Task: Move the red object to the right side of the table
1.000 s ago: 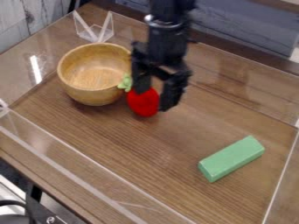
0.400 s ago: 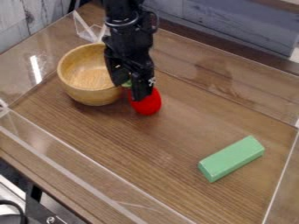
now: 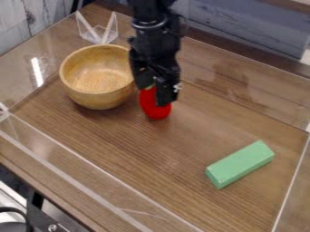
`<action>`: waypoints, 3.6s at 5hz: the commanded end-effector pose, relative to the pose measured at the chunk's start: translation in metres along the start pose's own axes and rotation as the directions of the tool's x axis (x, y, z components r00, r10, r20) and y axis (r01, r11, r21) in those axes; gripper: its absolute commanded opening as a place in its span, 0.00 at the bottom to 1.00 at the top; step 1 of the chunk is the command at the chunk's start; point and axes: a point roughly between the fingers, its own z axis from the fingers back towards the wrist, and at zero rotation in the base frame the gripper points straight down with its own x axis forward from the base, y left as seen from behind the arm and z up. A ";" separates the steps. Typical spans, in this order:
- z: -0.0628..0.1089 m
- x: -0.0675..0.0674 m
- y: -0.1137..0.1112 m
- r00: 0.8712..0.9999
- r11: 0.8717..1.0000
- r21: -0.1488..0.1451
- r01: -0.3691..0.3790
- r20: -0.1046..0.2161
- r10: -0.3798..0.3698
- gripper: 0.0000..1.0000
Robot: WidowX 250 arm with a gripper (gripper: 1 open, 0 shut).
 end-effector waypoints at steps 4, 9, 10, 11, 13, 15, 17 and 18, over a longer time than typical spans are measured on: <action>0.007 -0.005 0.026 0.997 0.997 0.043 -0.066 0.052 0.063 1.00; -0.005 -0.014 0.064 0.972 0.973 0.022 -0.231 0.050 0.230 1.00; -0.001 -0.020 0.061 0.971 0.972 0.007 -0.236 0.052 0.235 1.00; -0.008 -0.019 0.053 0.974 0.975 -0.004 -0.222 0.054 0.222 0.00; -0.009 -0.018 0.029 0.964 0.965 -0.012 -0.262 0.053 0.262 0.00; 0.007 -0.006 0.004 0.970 0.972 -0.008 -0.235 0.068 0.235 0.00; 0.008 0.036 -0.070 0.989 0.991 -0.025 -0.135 0.059 0.136 0.00; 0.020 0.036 -0.081 0.986 0.987 -0.024 -0.159 0.057 0.160 0.00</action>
